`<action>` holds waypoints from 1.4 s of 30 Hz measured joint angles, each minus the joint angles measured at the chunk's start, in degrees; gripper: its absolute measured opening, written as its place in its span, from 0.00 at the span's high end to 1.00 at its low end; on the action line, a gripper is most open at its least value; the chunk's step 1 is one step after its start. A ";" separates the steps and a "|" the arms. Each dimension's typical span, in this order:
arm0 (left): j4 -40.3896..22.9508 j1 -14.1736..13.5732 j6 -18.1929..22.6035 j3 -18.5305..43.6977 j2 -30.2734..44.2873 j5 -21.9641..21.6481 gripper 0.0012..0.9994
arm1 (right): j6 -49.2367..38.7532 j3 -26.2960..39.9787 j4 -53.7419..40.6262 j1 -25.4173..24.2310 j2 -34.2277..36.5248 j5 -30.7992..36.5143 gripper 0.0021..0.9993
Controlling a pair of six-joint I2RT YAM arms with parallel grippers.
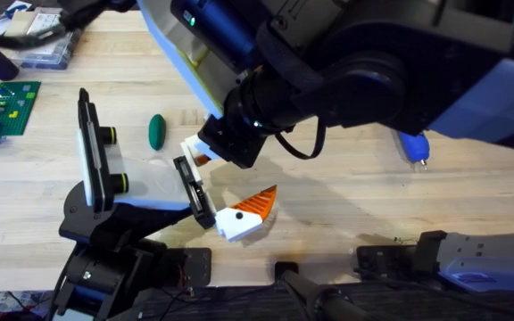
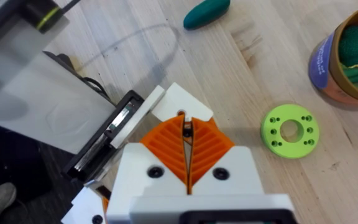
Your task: Pick up the gripper from the table and insert it into the empty holder that is missing its gripper. Then pick up a screw, insert it into the mounting hole, and use the screwdriver to tighten it. Finally, clean up the table by picking up the vegetable and placing it into the bucket.
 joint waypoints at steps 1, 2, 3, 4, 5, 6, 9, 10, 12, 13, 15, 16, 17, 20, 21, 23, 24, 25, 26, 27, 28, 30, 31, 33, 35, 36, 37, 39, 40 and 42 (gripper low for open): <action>0.02 -0.01 -0.05 0.00 0.00 0.01 0.01 | 0.02 -0.02 -0.09 0.00 0.00 0.00 0.99; 0.01 -0.01 -0.12 0.00 0.00 0.02 0.01 | 0.02 -0.02 -0.18 0.00 0.00 0.00 0.99; 0.01 -0.01 -0.15 0.00 0.00 0.02 0.01 | 0.04 -0.02 -0.18 0.00 0.00 -0.02 0.99; 0.01 0.01 -0.15 0.00 0.00 0.02 0.01 | 0.04 -0.02 -0.19 0.00 0.00 -0.01 0.99; 0.01 0.01 -0.15 0.00 0.00 0.02 0.01 | 0.04 -0.02 -0.20 0.00 0.00 0.00 0.99; 0.01 0.01 -0.15 0.00 0.00 0.02 0.01 | 0.04 -0.02 -0.20 0.00 -0.02 0.00 0.99; 0.01 0.01 -0.14 0.00 0.00 0.02 0.01 | 0.04 -0.02 -0.35 0.00 -0.24 0.00 0.99; 0.01 0.01 -0.15 0.00 0.00 0.02 0.01 | 0.04 -0.04 -0.41 0.00 -0.49 0.00 0.99; 0.01 0.01 -0.13 0.00 0.00 0.02 0.01 | 0.04 -0.10 -0.38 0.00 -1.52 0.00 0.99; 0.01 0.01 -0.13 0.00 0.00 0.02 0.01 | 0.04 -0.11 -0.25 0.00 -2.27 0.00 0.99; 0.01 0.01 -0.13 0.00 0.00 0.02 0.01 | 0.04 -0.11 0.30 0.00 -3.96 0.00 0.99; 0.01 0.01 -0.15 0.00 0.00 0.02 0.01 | 0.04 -0.11 0.57 0.00 -4.78 0.00 0.99; 0.01 0.01 -0.14 0.00 0.00 0.02 0.01 | 0.06 -0.11 0.91 0.00 -5.57 0.00 0.99; 0.01 0.01 -0.13 0.00 0.00 0.02 0.01 | 0.04 -0.11 1.94 0.00 -6.89 0.00 0.99; 0.01 0.01 -0.13 0.00 0.00 0.02 0.01 | 0.06 -0.11 2.18 0.00 -6.94 0.00 0.99; 0.01 0.01 -0.13 0.00 0.00 0.02 0.01 | 0.05 -0.12 2.50 0.00 -6.87 0.00 0.99; 0.01 0.01 -0.13 0.00 0.00 0.02 0.01 | 0.04 -0.13 2.64 0.00 -6.83 0.00 0.99; 0.01 0.01 -0.14 0.00 0.00 0.02 0.01 | 0.04 -0.13 2.85 0.00 -6.82 0.00 0.99; 0.01 0.01 -0.14 0.00 0.00 0.02 0.01 | 0.06 -0.13 3.03 0.00 -6.82 0.00 0.99; 0.01 0.01 -0.13 0.00 0.00 0.02 0.01 | 0.05 -0.13 3.17 0.00 -6.80 0.00 0.99; 0.01 0.01 -0.13 0.00 0.00 0.02 0.01 | 0.04 -0.13 3.33 0.00 -6.78 0.00 0.99; 0.01 0.01 -0.15 0.00 0.00 0.02 0.01 | 0.05 -0.13 3.39 0.00 -6.67 -0.02 0.99; 0.01 0.01 -0.14 0.00 0.00 0.02 0.01 | 0.04 -0.13 3.37 0.00 -6.61 -0.02 0.99; 0.01 0.01 -0.13 0.00 0.00 0.02 0.01 | 0.06 -0.13 3.32 0.00 -6.39 0.00 0.99; 0.01 0.01 -0.15 0.00 0.00 0.02 0.01 | 0.07 -0.13 3.13 0.00 -6.03 -0.02 0.99; 0.01 0.01 -0.14 0.00 0.00 0.02 0.01 | 0.07 -0.13 2.93 0.00 -5.86 -0.01 0.99; 0.01 0.01 -0.14 0.00 0.00 0.02 0.01 | 0.07 -0.13 2.72 0.00 -5.70 -0.01 0.99; 0.01 0.01 -0.14 0.00 0.00 0.02 0.01 | 0.12 -0.13 2.48 0.00 -5.39 -0.02 0.99; 0.01 0.01 -0.13 0.00 0.00 0.02 0.01 | 0.19 -0.12 2.47 0.00 -5.28 -0.02 0.99; 0.01 0.01 -0.15 0.00 0.00 0.02 0.01 | 0.24 -0.13 2.50 0.00 -5.02 -0.04 0.99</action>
